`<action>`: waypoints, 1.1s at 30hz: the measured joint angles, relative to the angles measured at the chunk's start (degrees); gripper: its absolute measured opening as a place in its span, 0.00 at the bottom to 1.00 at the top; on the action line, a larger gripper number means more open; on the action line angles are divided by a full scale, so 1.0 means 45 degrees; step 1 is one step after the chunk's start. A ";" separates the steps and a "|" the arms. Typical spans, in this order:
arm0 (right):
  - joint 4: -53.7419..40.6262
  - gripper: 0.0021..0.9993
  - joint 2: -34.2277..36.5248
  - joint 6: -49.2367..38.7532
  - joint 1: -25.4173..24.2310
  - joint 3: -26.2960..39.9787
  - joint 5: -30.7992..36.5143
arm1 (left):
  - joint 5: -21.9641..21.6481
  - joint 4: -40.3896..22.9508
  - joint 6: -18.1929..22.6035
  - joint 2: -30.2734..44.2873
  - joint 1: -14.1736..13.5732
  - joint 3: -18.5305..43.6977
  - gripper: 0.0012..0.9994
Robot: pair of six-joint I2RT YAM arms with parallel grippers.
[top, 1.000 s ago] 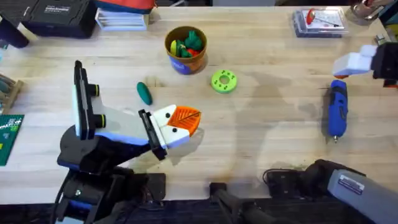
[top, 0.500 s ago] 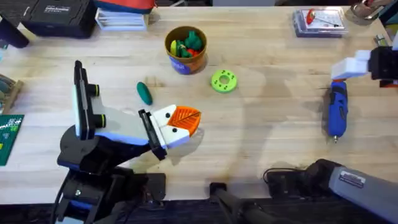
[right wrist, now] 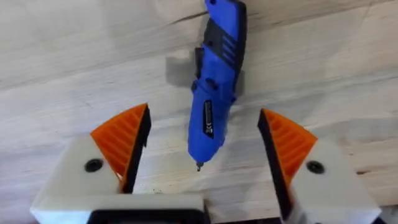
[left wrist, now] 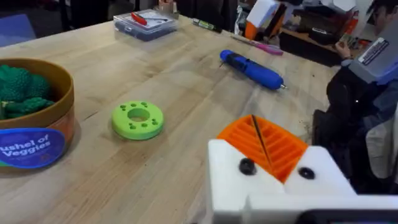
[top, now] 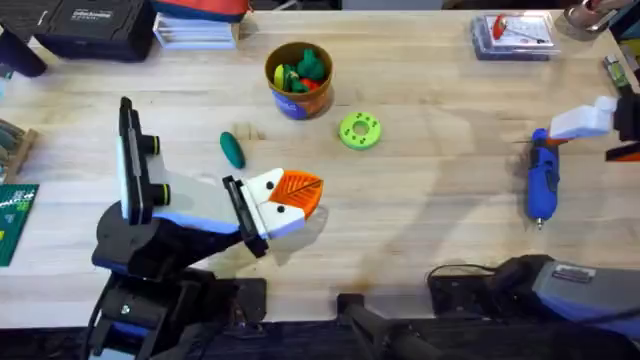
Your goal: Pick up the gripper from the table and insert it into the empty holder that is missing its gripper. Then pick up a screw, insert it into the mounting hole, and use the screwdriver to tighten it. Finally, clean up the table by picking up the vegetable and placing it into the bucket.
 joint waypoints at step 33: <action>0.2471 0.62 0.4779 -0.0554 0.0140 0.0000 0.0348 | 0.0000 0.0000 0.0000 0.0000 0.0000 0.0000 0.00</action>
